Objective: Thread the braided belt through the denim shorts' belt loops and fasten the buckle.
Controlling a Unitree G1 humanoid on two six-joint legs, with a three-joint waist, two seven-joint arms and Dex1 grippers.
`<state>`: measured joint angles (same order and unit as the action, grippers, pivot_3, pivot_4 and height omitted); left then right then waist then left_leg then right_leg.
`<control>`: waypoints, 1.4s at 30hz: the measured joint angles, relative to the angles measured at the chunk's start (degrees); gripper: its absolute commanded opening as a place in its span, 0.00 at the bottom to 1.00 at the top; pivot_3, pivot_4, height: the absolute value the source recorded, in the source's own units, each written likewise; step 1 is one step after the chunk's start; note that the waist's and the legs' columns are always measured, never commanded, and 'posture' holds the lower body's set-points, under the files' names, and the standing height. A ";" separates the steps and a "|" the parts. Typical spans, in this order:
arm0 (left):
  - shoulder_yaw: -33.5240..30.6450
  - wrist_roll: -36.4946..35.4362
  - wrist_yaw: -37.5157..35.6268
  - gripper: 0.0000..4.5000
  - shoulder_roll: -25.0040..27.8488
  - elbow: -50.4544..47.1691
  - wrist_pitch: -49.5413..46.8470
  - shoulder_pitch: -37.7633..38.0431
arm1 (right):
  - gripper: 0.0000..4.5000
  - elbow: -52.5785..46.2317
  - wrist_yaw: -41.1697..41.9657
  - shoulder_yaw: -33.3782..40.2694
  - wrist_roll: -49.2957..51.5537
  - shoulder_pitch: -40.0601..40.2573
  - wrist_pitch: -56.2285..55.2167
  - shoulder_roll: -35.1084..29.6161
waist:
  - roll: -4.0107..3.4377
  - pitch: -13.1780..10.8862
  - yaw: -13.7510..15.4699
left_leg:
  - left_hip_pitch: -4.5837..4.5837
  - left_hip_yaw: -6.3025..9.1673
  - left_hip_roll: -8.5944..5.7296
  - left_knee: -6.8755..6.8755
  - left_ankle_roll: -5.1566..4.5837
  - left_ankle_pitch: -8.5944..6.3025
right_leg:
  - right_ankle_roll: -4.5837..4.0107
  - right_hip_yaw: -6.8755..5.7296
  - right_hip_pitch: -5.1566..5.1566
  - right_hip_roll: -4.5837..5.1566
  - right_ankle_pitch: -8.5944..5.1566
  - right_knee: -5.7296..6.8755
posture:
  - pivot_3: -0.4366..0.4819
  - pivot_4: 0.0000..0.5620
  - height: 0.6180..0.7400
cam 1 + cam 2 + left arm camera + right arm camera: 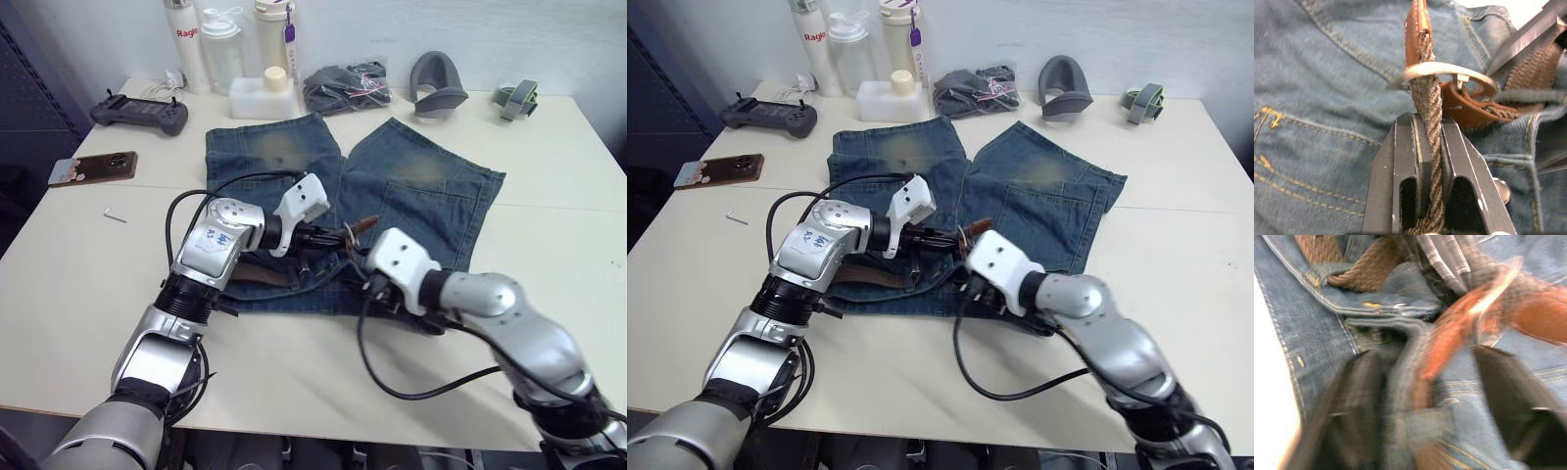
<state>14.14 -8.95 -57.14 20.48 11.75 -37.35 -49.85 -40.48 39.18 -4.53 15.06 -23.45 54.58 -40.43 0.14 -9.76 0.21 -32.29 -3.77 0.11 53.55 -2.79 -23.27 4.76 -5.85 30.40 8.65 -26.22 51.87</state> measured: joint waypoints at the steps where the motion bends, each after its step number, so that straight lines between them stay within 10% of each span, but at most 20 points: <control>1: -0.01 0.00 -0.01 0.00 0.20 0.00 0.01 0.12 | 0.98 0.04 1.12 2.23 0.86 -0.27 -0.04 -2.03 | 0.00 0.00 0.00 | 0.02 0.02 0.00 -0.01 0.00 0.00 | 0.00 -0.03 -0.04 0.00 0.00 -0.02 | 0.48 0.27 0.26; 18: 0.06 -0.37 1.00 0.00 -1.36 -2.73 -0.91 0.23 | 0.98 18.75 7.20 -10.73 -13.36 -11.98 -26.80 -9.61 | 0.03 -0.02 -0.02 | 0.05 0.03 -0.14 -0.34 0.03 0.24 | 0.03 -0.04 -0.02 0.14 0.02 -0.17 | 0.48 0.27 0.26; 21: 0.20 -0.35 1.08 0.00 -1.44 -2.73 -0.73 0.23 | 0.82 21.38 7.95 -12.55 -15.76 -12.65 -30.38 -8.71 | 0.03 -0.02 -0.01 | 0.05 0.03 -0.16 -0.35 0.04 0.25 | 0.04 -0.05 -0.02 0.15 0.02 -0.17 | 0.48 0.27 0.26; 29: -0.10 -0.22 1.13 0.00 0.00 -2.74 -0.59 0.14 | 0.01 24.20 10.53 -13.07 -17.99 -13.42 -36.26 -7.52 | 0.03 -0.02 -0.09 | 0.06 0.05 -0.17 -0.35 0.06 0.26 | 0.04 -0.06 -0.02 0.16 0.02 -0.16 | 0.48 0.27 0.26; 34: -0.19 -0.30 0.75 0.00 0.60 -2.11 -0.63 -0.54 | 0.01 25.12 11.07 -13.05 -19.59 -13.41 -39.29 -6.98 | 0.03 -0.02 -0.11 | 0.06 0.06 -0.17 -0.35 0.07 0.27 | 0.04 -0.06 -0.02 0.16 0.02 -0.15 | 0.48 0.27 0.26; 42: -6.45 -6.99 -5.36 0.82 9.48 -2.18 -5.77 -2.95 | 0.00 29.81 11.46 -10.23 -22.01 -11.37 -50.09 -11.38 | 0.02 -0.03 -0.34 | 0.08 0.08 -0.16 -0.36 0.13 0.30 | 0.04 -0.07 -0.01 0.16 0.02 -0.14 | 0.48 0.27 0.26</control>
<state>7.68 -15.94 -62.51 29.96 9.57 -43.12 -52.81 -10.67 50.64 -14.76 -6.95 -34.82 4.48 -51.81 0.16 -9.79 -0.13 -32.22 -3.69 -0.05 53.18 -2.66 -22.97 4.79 -5.92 30.38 8.81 -26.20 51.73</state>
